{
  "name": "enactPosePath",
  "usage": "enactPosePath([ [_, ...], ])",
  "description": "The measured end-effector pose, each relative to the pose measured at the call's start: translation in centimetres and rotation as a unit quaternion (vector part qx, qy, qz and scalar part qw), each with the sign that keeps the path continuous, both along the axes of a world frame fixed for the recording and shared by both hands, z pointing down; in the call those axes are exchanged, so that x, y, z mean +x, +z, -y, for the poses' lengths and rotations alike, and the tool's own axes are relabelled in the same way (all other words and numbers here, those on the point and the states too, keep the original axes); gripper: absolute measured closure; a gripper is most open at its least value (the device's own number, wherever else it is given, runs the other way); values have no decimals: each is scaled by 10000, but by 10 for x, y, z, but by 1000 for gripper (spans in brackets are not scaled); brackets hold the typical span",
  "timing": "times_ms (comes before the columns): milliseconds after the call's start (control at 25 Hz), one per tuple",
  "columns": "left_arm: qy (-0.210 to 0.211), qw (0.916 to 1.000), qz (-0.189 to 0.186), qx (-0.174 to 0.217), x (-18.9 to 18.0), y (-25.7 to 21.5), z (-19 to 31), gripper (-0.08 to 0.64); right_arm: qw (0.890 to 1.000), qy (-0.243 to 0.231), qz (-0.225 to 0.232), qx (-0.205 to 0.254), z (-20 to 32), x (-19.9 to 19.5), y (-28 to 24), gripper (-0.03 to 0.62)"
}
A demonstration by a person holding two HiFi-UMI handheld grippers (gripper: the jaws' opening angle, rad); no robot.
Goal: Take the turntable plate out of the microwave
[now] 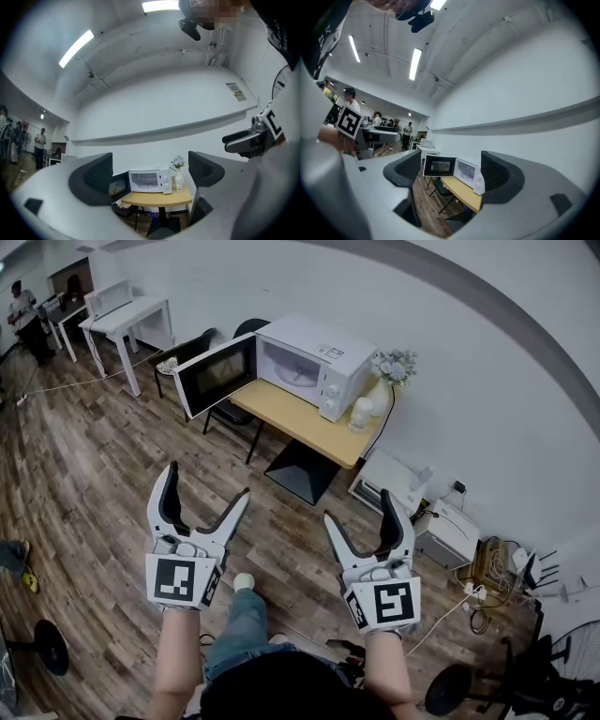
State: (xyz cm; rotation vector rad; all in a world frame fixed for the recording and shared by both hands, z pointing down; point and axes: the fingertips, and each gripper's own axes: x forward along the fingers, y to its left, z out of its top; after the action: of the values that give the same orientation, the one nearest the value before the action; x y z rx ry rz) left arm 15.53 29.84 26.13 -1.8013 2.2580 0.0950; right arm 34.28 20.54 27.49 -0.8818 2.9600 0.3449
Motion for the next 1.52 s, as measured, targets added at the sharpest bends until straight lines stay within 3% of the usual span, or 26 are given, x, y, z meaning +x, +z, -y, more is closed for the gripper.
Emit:
enactPosePath([
  [200, -23, 10000, -14, -37, -37, 4, 24, 67, 9999, 119, 0, -26, 26, -32, 0, 206],
  [480, 126, 9999, -53, 13, -101, 8, 73, 67, 9992, 201, -345, 23, 70, -97, 8, 207],
  [1000, 706, 9974, 136, -103, -211, 8, 185, 69, 9966, 719, -387, -96, 166, -212, 10, 209],
  [1520, 1183, 9926, -67, -250, -255, 35, 265, 69, 9936, 981, -534, -195, 232, -270, 25, 210],
])
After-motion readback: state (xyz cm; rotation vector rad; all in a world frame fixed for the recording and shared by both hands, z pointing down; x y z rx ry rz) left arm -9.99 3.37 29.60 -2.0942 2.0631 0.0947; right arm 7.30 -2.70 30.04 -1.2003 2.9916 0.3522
